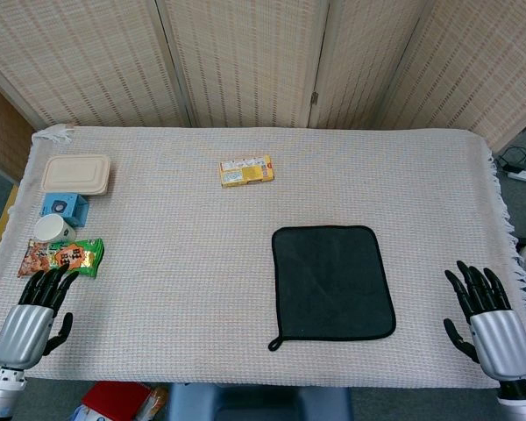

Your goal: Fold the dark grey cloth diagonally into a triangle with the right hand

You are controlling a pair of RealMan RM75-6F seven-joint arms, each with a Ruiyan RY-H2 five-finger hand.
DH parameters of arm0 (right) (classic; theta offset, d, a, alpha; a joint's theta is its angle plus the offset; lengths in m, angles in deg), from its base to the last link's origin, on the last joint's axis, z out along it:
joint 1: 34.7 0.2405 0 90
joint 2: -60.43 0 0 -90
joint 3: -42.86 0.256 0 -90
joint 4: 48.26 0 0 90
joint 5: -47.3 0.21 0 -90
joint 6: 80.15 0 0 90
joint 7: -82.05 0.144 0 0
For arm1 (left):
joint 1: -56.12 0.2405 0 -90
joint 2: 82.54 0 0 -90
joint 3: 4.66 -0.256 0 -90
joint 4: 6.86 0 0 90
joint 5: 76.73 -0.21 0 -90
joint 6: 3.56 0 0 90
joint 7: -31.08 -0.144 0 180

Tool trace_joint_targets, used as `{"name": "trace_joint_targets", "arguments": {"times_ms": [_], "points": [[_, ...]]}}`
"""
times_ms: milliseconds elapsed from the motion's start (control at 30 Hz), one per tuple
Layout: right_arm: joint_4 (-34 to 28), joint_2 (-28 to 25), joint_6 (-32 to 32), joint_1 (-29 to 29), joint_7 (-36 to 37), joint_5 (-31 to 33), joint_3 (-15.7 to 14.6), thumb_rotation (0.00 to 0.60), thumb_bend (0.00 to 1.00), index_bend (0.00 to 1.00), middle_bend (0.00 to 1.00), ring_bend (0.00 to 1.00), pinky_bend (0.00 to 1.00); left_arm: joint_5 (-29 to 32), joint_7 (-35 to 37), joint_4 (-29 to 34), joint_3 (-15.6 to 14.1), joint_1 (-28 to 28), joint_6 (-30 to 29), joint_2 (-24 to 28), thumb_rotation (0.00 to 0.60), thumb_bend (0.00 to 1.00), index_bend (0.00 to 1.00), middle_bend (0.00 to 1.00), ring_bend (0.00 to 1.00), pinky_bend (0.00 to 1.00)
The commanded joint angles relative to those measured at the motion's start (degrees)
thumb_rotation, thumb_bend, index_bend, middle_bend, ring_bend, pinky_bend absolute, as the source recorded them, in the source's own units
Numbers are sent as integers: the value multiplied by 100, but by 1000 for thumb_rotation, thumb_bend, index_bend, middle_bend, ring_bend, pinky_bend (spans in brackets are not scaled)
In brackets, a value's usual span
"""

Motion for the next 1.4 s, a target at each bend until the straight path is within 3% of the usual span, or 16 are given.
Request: {"name": "trace_joint_targets", "arguments": {"times_ms": [33,233,333,467,600,700,833,933,1033,1400], "points": [[0,32,-89,30,-42,51,40,600,429,0,0,0,0,19,23,-18,12,-14,21,-2,600,652,0,39,0,0],[81,141,-308,198,-41,119,200,600,429,0,0,0,0,61,145,-12,27,-27,38,30,600,651,0,39,0,0],[-163,-50,-1058,699,-116,390,474,600,429,7,0,0,0,74,203,13,35,-21,17,65,600,651,0,39,0,0],[-335,-163,-2327,1585,-434,1098,1040,600,429,162,0,0,0,63,235,24,22,-17,15,86,600,651,0,39,0,0],[-59,181,-3436,2499,-651,1906,1591,600,428,308,0,0,0,86,329,25,11,-15,36,120,600,652,0,39,0,0],[302,638,-4112,3142,-1004,2466,1832,600,429,333,0,0,0,167,393,46,19,-17,87,158,600,652,0,39,0,0],[704,1116,-4480,3634,-1492,2898,1925,600,429,367,0,0,0,209,475,43,44,-27,101,180,600,652,0,39,0,0],[1526,1921,-5035,4368,-1915,3575,2073,600,429,386,0,0,0,300,621,16,93,-21,91,237,600,652,0,39,0,0],[2084,2399,-5226,4768,-2155,3984,2097,600,429,394,0,0,0,370,737,-9,145,-14,63,291,600,652,0,39,0,0],[3561,3476,-5838,5772,-2590,4814,1964,600,429,424,0,0,0,383,1407,1,97,-90,294,526,600,660,0,39,0,0]]}}
